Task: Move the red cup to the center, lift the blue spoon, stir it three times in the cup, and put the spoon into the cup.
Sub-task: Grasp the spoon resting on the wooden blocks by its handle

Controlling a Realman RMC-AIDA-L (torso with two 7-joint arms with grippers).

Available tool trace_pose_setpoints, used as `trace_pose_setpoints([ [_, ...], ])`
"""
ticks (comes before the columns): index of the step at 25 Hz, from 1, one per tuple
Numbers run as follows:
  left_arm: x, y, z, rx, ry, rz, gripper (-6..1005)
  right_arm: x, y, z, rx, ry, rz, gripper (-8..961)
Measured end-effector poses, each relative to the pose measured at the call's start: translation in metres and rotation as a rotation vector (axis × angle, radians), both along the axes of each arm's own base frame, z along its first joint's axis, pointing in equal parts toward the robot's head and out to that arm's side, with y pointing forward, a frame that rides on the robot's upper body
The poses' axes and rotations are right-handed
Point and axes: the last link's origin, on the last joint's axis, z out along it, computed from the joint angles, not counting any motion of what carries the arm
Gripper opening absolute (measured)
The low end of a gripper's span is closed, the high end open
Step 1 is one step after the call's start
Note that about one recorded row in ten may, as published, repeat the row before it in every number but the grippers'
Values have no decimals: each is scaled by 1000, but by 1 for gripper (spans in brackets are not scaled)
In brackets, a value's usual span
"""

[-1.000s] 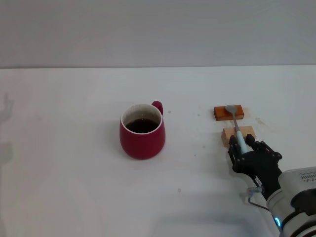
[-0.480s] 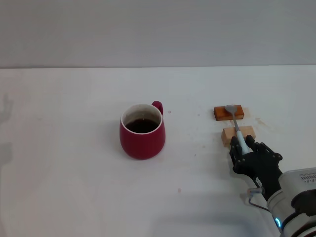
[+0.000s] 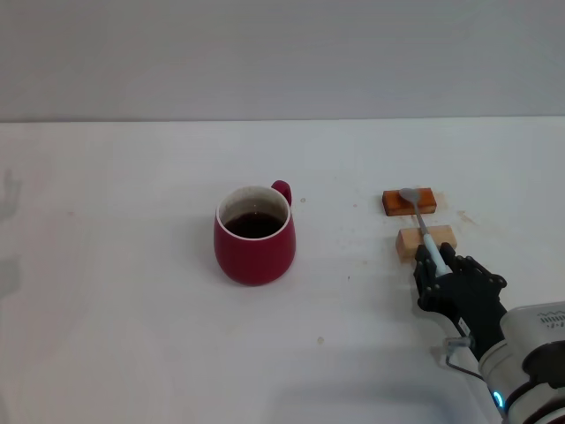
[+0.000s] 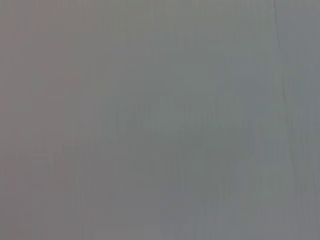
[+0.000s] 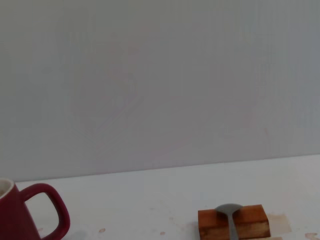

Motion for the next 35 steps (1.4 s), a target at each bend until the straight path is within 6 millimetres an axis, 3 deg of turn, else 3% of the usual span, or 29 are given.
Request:
trace_pose_setpoints([
  [35, 1, -2, -3, 5, -3, -6, 825, 4, 0, 3, 11, -7, -5, 253],
])
